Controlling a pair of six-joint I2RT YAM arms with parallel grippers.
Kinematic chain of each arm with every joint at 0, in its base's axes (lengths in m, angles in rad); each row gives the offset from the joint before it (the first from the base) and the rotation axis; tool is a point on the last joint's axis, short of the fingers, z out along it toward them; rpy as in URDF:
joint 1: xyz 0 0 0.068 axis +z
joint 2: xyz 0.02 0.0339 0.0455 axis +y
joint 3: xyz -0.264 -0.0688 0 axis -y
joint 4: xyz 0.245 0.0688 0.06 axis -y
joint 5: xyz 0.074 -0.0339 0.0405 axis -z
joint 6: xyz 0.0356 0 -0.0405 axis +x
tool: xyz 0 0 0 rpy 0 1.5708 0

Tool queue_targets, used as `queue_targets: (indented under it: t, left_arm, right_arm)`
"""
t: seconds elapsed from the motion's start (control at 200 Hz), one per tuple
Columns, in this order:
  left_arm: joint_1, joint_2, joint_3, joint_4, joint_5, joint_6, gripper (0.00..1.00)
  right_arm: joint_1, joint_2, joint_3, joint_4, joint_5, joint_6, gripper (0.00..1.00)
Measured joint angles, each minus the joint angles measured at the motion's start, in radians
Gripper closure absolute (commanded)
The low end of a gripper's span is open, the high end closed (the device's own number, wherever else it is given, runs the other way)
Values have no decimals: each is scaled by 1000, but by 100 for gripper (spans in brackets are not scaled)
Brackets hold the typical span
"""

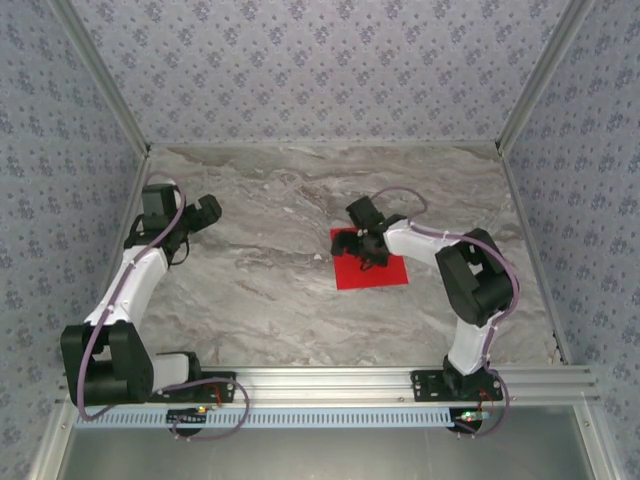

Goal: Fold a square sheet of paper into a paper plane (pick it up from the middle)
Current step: Move the square sheet of paper to the center of the table.

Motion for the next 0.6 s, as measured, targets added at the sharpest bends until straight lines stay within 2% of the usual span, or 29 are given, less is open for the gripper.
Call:
queue_targets:
  t: [0.18, 0.425, 0.6]
  left_arm:
    - [-11, 14, 0, 2, 19, -8, 1]
    - [-62, 42, -1, 11, 74, -65, 1]
    - [-105, 68, -32, 61, 131, -127, 1]
  right_arm:
    - [25, -9, 43, -143, 39, -28, 1]
    - [-87, 55, 259, -232, 78, -146, 0]
    - [-121, 108, 297, -328, 93, -266, 0]
